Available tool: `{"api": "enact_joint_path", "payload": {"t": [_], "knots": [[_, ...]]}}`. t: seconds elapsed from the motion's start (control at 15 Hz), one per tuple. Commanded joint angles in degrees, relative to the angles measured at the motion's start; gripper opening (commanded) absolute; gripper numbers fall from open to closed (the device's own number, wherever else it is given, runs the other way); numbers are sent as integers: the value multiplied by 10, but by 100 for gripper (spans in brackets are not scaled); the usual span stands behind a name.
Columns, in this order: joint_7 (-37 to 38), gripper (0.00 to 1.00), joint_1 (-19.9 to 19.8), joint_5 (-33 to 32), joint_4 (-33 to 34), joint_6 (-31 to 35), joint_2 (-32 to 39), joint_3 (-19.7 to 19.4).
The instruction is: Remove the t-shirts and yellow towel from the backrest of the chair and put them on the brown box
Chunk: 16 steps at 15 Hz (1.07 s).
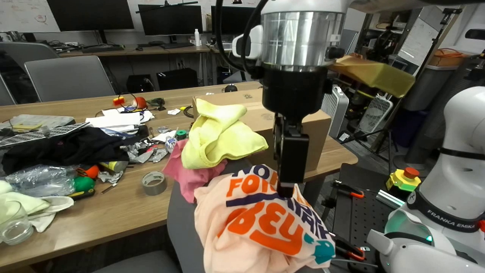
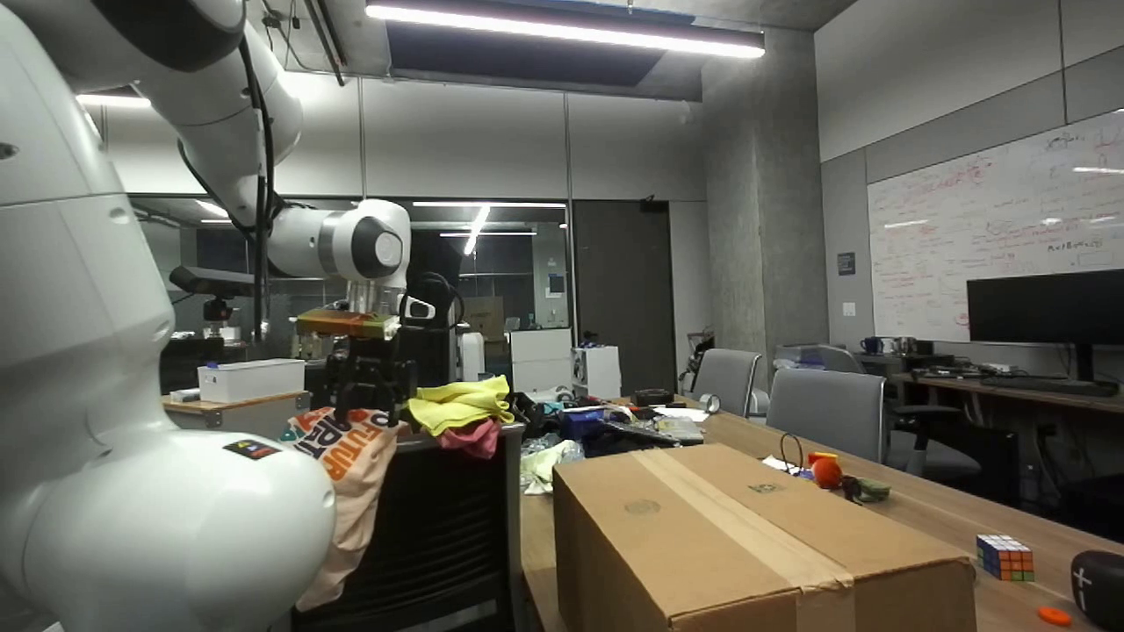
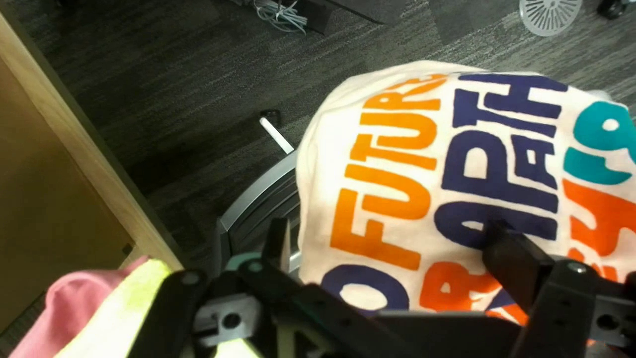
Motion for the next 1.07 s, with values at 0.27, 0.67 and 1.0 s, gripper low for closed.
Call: {"api": "enact_joint_path", "payload": {"t": [0.27,0.67,1.0], "knots": [[17,100,15,7,32,-1,30,6],[31,100,19,0,46,5,71,20],[38,100,19,-21,63,-6,101,32]]}}
